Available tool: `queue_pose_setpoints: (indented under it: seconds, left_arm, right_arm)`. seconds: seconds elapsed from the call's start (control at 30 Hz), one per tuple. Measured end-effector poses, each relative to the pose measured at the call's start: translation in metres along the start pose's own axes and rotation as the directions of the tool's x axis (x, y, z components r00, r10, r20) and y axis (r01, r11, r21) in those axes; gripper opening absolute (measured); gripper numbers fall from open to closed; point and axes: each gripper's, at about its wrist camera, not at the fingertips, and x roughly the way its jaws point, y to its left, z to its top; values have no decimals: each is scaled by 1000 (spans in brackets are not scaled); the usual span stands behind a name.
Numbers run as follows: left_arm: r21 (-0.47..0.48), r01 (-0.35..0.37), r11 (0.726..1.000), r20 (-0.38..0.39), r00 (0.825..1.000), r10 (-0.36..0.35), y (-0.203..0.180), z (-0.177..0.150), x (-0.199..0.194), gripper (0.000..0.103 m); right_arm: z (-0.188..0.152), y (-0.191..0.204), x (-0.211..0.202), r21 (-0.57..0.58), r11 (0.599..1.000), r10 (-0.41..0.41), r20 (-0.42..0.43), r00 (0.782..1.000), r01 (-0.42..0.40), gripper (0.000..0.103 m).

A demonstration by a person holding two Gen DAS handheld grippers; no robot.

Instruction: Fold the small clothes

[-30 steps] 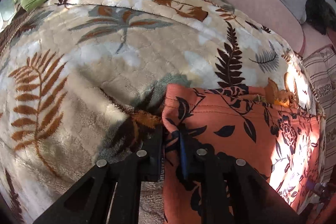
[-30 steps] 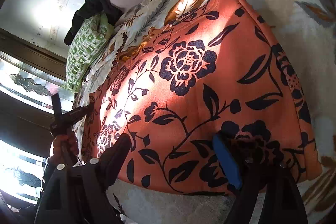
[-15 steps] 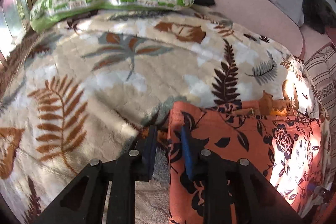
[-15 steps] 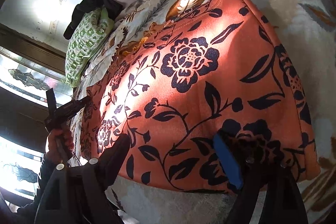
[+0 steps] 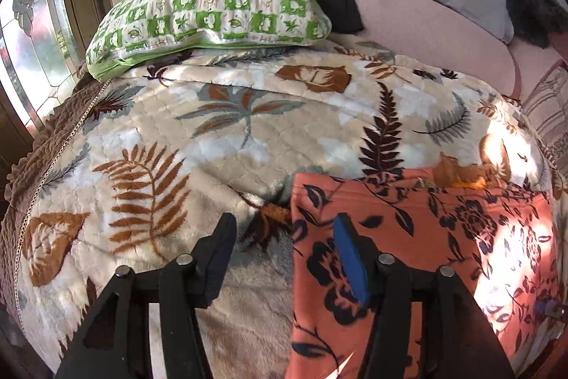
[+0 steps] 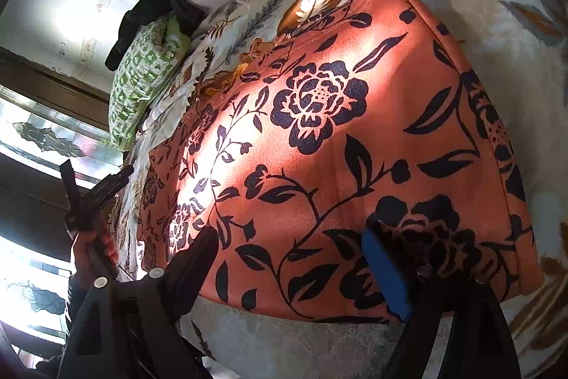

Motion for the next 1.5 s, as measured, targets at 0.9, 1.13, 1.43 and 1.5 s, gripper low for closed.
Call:
queue_pose_setpoints:
  seconds: [0.9,1.13,1.43,1.5]
  left_arm:
    - [167,5,986,-108,994,13,-64,-106,-10,87]
    - [175,14,985,-105,994,4,-61,-105,-4,92]
    - [145,25,989,-99,995,-11,-56,-106,2,99]
    - [140,33,990,-97,995,-19,-54,-106,3,100]
  right_arm:
    - [-18,-65,-87,287,893,260,297,919,-346,85]
    - [32,-75,-40,342,909,185,187,965,-240,87]
    - [88,-37,-51,269,924,224,193,955,-271,87]
    - [112,-50,-32,295,920,219,161,962,-258,87]
